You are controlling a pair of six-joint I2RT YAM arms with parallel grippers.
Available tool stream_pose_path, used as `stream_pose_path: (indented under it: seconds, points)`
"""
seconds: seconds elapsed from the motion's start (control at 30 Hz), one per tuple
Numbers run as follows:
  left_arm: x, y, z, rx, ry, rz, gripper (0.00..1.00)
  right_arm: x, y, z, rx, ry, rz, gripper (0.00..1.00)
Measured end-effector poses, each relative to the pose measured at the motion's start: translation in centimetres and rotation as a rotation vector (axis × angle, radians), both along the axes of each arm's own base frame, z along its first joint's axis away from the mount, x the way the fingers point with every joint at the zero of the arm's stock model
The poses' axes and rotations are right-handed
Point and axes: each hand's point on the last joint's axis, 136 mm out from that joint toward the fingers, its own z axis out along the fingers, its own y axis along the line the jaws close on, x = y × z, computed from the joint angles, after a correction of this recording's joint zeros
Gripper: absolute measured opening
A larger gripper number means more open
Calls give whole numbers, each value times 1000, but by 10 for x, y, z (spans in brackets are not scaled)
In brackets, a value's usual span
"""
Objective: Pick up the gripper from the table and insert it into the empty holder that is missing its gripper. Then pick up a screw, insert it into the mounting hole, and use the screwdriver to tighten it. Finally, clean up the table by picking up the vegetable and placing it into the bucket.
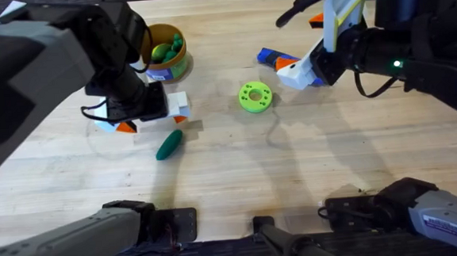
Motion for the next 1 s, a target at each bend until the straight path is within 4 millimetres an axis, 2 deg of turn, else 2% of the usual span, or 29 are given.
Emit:
stream_pose_path:
  seconds: [0.13, 0.3, 0.37, 0.47, 0.8, 1.0]
  points:
    - [-3, -7, -7, -37, 43, -73, 980, -2, -1, -3, -5, 13, 1, 978]
    - [-13, -51, -5, -268, 71, -358, 980, -2, -1, -3, -7, 12, 2, 978]
    - [-16, -60, -3, -310, 71, -427, 980, -2, -1, -3, -8, 12, 3, 978]
    - [-17, -62, -3, -310, 66, -485, 980, -2, -1, -3, -8, 12, 3, 978]
    - [-11, -46, -8, -197, 58, -528, 980, -2, -1, -3, -8, 12, 3, 978]
    - [-11, -55, -19, -88, 49, -608, 980, -2, -1, -3, -9, 14, 3, 978]
